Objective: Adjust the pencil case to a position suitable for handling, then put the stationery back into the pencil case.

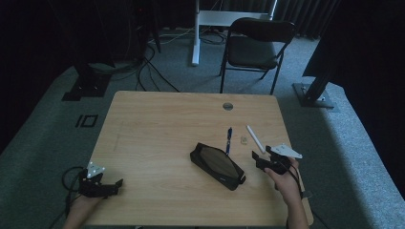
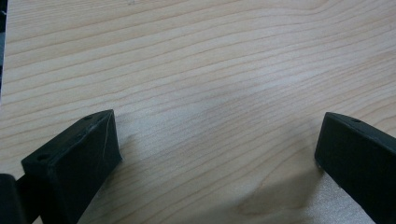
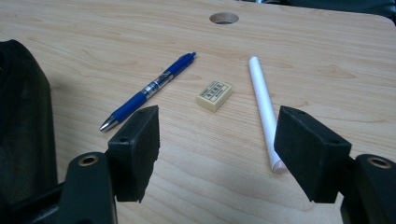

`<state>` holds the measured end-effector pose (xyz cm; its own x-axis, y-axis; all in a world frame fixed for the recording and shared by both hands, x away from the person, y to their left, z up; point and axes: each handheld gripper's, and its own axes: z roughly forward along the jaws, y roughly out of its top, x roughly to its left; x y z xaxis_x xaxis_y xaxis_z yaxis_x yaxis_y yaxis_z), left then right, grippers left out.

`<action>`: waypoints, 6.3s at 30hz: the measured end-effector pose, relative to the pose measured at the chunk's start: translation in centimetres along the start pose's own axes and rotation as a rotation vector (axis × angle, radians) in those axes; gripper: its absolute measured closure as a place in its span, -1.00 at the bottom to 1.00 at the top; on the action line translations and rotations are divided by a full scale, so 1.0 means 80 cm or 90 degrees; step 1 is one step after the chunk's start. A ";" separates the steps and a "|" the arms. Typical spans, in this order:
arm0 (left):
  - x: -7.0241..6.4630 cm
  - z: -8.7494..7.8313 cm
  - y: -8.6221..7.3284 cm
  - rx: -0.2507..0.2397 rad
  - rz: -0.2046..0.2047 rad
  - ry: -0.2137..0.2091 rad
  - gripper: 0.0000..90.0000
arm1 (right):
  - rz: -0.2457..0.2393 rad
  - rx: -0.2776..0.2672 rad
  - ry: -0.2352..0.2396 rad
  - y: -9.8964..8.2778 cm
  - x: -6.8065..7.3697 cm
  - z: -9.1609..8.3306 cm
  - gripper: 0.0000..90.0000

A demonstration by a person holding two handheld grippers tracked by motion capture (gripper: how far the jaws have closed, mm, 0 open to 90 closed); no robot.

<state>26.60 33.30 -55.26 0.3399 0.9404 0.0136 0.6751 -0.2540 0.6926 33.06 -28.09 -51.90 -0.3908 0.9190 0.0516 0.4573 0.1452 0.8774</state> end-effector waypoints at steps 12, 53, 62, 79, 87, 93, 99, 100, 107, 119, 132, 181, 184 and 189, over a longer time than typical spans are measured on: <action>0.000 0.000 0.000 0.000 0.000 0.000 -1.00 | -0.006 0.019 -0.011 0.008 -0.010 0.016 -0.33; 0.000 0.000 0.000 0.000 0.000 0.000 -1.00 | -0.008 0.097 -0.057 0.036 -0.052 0.107 0.37; 0.000 0.000 0.000 0.000 0.000 0.000 -1.00 | -0.013 0.113 -0.065 0.035 -0.054 0.120 0.43; 0.000 0.000 0.000 0.000 0.000 0.000 -1.00 | 0.016 0.123 -0.079 0.027 -0.050 0.129 0.73; 0.000 0.000 0.000 0.000 0.000 0.000 -1.00 | 0.052 0.131 -0.089 0.029 -0.048 0.127 0.74; 0.000 0.000 0.000 0.000 0.000 0.000 -1.00 | 0.063 0.126 -0.086 0.037 -0.052 0.113 0.74; 0.000 0.000 0.000 0.000 0.000 0.000 -1.00 | 0.062 0.120 -0.080 0.046 -0.051 0.099 0.74; 0.000 0.000 0.000 0.000 0.000 0.000 -1.00 | 0.062 0.120 -0.080 0.046 -0.051 0.099 0.74; 0.000 0.000 0.000 0.000 0.000 0.000 -1.00 | 0.050 0.100 -0.056 0.056 -0.043 0.085 0.74; 0.000 0.000 0.000 0.000 0.000 0.000 -1.00 | 0.037 0.079 -0.014 0.071 -0.026 0.071 0.74; 0.000 0.000 0.000 0.000 0.000 0.000 -1.00 | 0.004 0.076 0.028 0.086 -0.002 0.060 0.74; 0.000 0.000 0.000 -0.001 -0.001 0.000 -1.00 | -0.153 0.065 0.246 0.110 0.139 0.001 0.74; 0.000 0.000 0.000 0.000 0.000 0.000 -1.00 | -0.167 0.075 0.249 0.107 0.142 0.002 0.74; 0.000 0.000 0.000 0.000 0.000 0.000 -1.00 | -0.179 0.088 0.255 0.101 0.146 0.005 0.74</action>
<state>26.60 33.30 -55.26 0.3398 0.9404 0.0130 0.6750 -0.2535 0.6929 32.49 -16.04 -44.42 -0.7769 0.6291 0.0255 0.3816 0.4382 0.8139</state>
